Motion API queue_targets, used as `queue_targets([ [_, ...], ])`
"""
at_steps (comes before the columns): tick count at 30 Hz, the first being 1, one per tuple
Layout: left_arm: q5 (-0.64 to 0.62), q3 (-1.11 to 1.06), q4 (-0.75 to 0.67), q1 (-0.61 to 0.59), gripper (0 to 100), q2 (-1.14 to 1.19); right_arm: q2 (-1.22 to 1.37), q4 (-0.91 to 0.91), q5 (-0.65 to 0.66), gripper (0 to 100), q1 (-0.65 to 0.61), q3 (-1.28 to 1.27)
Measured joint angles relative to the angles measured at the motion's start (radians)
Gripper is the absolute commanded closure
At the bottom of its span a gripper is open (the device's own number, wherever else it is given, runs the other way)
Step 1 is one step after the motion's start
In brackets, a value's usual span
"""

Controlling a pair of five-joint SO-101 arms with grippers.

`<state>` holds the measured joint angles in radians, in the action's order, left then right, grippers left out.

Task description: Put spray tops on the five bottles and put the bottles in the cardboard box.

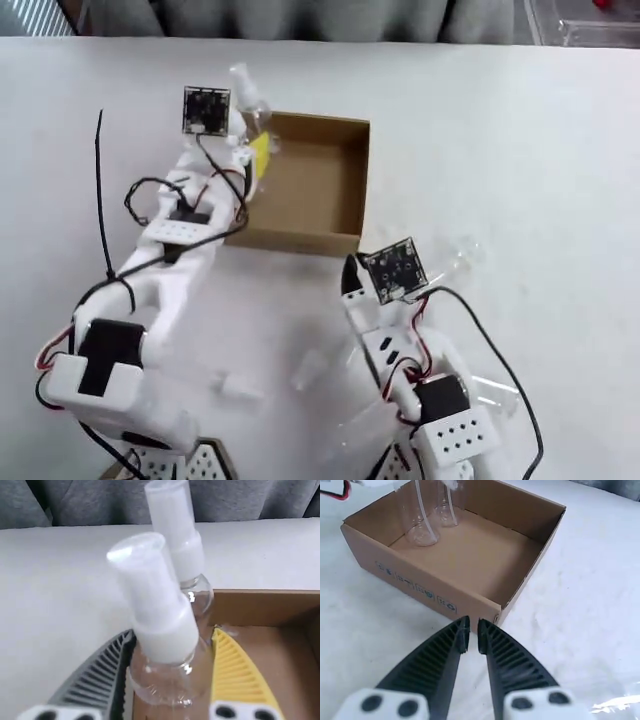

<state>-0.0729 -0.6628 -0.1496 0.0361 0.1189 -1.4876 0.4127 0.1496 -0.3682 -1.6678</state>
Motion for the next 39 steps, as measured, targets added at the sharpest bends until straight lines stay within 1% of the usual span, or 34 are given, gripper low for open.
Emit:
queue_targets([
  [8,0.0,0.0,0.0,0.0,84,0.0,0.0,0.0,0.0,98.2,0.005,0.0],
  [10,0.0,0.0,0.0,0.0,82,0.0,0.0,0.0,0.0,98.2,0.003,0.0],
  [14,0.0,0.0,0.0,-0.005,74,0.0,0.0,0.0,0.0,98.2,0.003,0.0],
  [17,-0.029,0.0,0.0,-0.021,71,0.0,0.0,0.0,0.0,98.2,0.003,0.0],
  [24,-0.063,-0.002,0.0,-0.035,70,0.0,0.0,0.0,0.0,98.2,0.003,0.0],
  [31,-0.061,-0.066,0.0,-0.034,70,-0.058,0.0,0.0,0.0,98.2,0.003,0.0],
  [36,-0.061,-0.071,0.0,-0.034,70,-0.08,0.0,0.0,0.0,98.2,0.003,0.0],
  [39,-0.061,-0.071,0.0,-0.034,67,-0.08,0.0,0.0,0.0,98.2,0.003,0.0],
])
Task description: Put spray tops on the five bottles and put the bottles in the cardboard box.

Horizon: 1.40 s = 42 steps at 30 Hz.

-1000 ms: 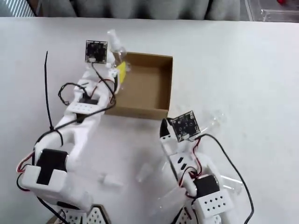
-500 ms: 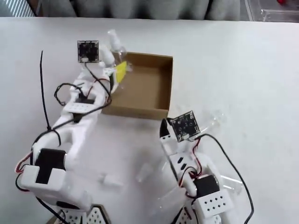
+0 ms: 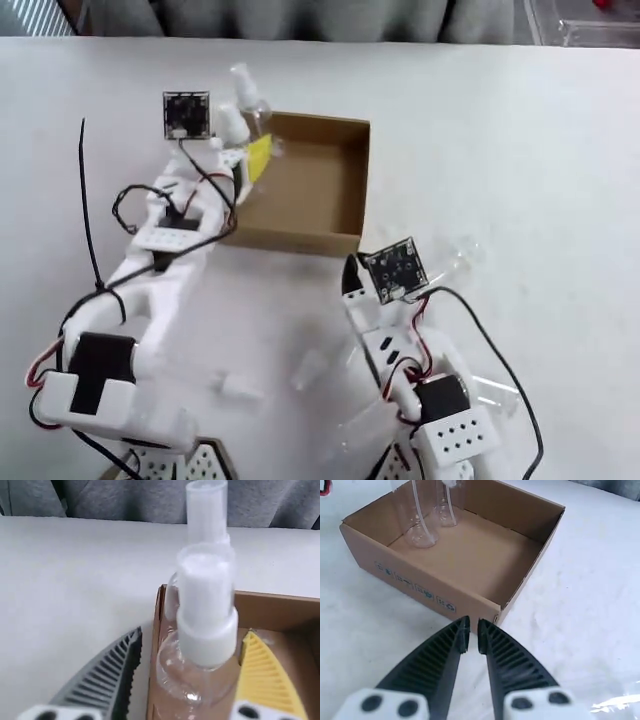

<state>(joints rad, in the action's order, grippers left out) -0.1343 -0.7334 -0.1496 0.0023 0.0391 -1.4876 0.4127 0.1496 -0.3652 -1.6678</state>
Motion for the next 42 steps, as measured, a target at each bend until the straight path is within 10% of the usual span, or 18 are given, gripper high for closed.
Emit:
queue_targets([
  [22,-0.005,0.0,0.006,-0.011,65,0.0,0.0,0.0,0.0,98.2,0.0,0.0],
  [42,0.052,-0.245,0.33,-0.017,65,-0.477,0.0,0.0,0.0,98.2,0.0,0.0],
])
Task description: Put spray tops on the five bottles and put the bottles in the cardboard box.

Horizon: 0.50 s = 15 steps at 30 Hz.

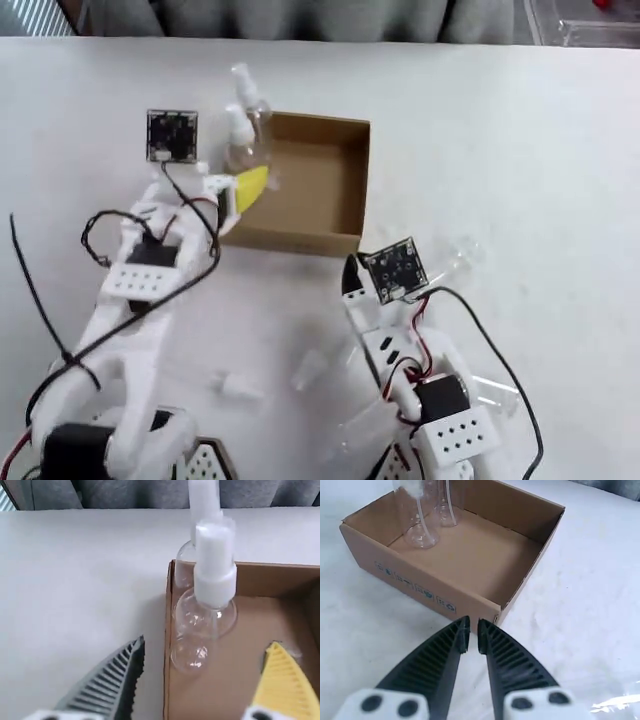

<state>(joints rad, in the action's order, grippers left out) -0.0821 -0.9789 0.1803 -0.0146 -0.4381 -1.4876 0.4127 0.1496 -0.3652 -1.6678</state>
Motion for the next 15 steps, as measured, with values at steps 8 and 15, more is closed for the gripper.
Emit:
queue_targets([
  [8,0.006,-0.104,0.288,-0.008,65,-0.321,0.0,0.0,0.0,98.2,0.0,0.0],
  [15,0.006,-0.186,0.54,-0.043,65,-0.578,0.0,0.0,0.0,98.2,0.0,0.0],
])
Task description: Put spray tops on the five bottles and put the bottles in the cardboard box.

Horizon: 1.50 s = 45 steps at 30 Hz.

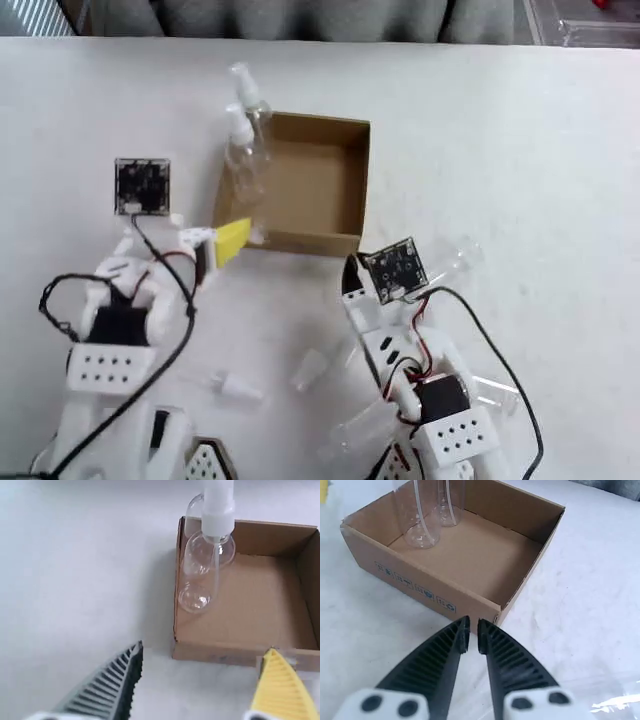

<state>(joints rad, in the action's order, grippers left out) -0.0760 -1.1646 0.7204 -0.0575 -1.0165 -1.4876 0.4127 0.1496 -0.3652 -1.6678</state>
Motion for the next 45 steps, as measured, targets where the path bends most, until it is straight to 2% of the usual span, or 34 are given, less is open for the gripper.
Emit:
queue_targets([
  [3,0.0,-0.058,0.048,-0.026,65,-0.094,0.0,0.0,0.0,98.2,0.021,0.0],
  [13,0.0,-0.206,0.054,-0.051,65,-0.25,0.0,0.0,0.0,98.2,0.037,0.0],
  [20,0.043,-0.207,0.201,-0.051,65,-0.259,0.0,0.014,0.0,98.3,0.051,0.002],
  [22,0.044,-0.213,0.219,-0.066,69,-0.259,0.002,0.066,0.0,98.3,0.086,0.017],
  [24,0.044,-0.245,0.218,-0.083,75,-0.259,0.002,0.137,0.0,98.3,0.135,0.057],
  [27,0.055,-0.325,0.137,-0.092,85,-0.259,0.002,0.216,0.002,98.3,0.195,0.112],
  [30,0.055,-0.361,0.08,-0.092,90,-0.259,0.002,0.253,0.043,98.3,0.233,0.149],
  [38,0.092,-0.367,0.063,-0.092,91,-0.259,0.002,0.305,0.112,98.3,0.321,0.169],
  [45,0.124,-0.385,0.055,-0.092,91,-0.259,0.002,0.42,0.198,98.1,0.327,0.17],
])
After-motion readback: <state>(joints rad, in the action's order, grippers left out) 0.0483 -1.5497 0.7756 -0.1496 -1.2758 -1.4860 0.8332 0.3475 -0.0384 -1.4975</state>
